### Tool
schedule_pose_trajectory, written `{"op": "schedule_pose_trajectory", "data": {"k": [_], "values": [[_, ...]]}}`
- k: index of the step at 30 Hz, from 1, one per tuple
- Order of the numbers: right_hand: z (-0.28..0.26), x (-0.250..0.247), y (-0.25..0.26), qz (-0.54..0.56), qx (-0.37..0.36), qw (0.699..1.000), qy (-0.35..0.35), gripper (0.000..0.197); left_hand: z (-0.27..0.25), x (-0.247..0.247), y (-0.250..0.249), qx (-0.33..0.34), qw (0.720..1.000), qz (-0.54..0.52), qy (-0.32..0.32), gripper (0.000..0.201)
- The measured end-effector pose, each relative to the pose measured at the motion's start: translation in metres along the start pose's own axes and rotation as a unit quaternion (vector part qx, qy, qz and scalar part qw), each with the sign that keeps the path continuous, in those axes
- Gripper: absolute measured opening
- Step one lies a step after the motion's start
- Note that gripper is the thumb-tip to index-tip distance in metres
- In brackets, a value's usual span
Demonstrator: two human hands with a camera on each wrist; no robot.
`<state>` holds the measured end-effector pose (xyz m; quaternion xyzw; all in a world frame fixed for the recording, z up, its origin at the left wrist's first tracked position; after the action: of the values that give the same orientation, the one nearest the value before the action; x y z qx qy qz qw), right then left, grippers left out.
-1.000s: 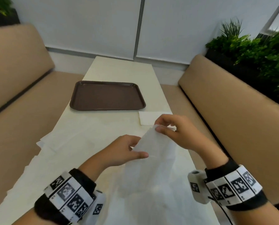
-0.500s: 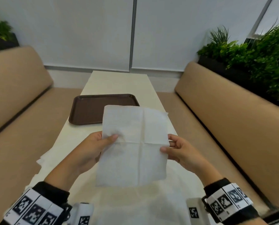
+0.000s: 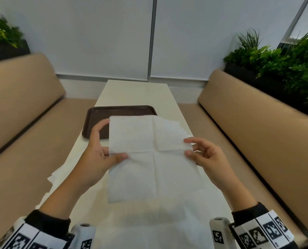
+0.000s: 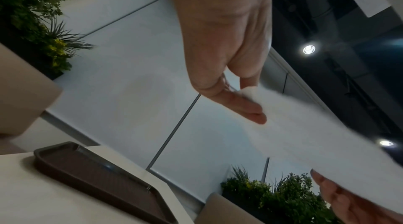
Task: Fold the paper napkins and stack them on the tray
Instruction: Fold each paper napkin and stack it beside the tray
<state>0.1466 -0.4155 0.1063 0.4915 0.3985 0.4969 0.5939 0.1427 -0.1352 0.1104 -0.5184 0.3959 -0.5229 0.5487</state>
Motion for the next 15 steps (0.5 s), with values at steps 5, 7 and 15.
{"op": "schedule_pose_trajectory", "data": {"k": [5, 7, 15], "values": [[0.002, -0.002, -0.004, -0.027, -0.005, 1.0, -0.01, 0.022, 0.004, -0.001, 0.006, 0.035, 0.999, 0.037, 0.017, 0.026], [0.003, -0.005, -0.006, -0.047, -0.015, 0.998, -0.026, 0.02, 0.009, -0.002, 0.012, 0.052, 0.995, 0.081, -0.009, 0.01], [0.009, -0.023, -0.018, -0.117, -0.046, 0.988, -0.085, 0.018, 0.022, 0.002, 0.025, 0.074, 0.983, 0.169, -0.019, 0.025]]}}
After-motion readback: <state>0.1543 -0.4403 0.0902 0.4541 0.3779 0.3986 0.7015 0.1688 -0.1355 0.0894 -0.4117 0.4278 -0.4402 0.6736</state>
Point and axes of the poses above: each hand's wrist, its own z-axis towards the middle knuckle, its own x-axis out of the palm, y = z × x, the point moved 3 cm from there along z, towards the middle knuckle, and after that the axes turned 15 degrees about -y, right-handed, at the moved point
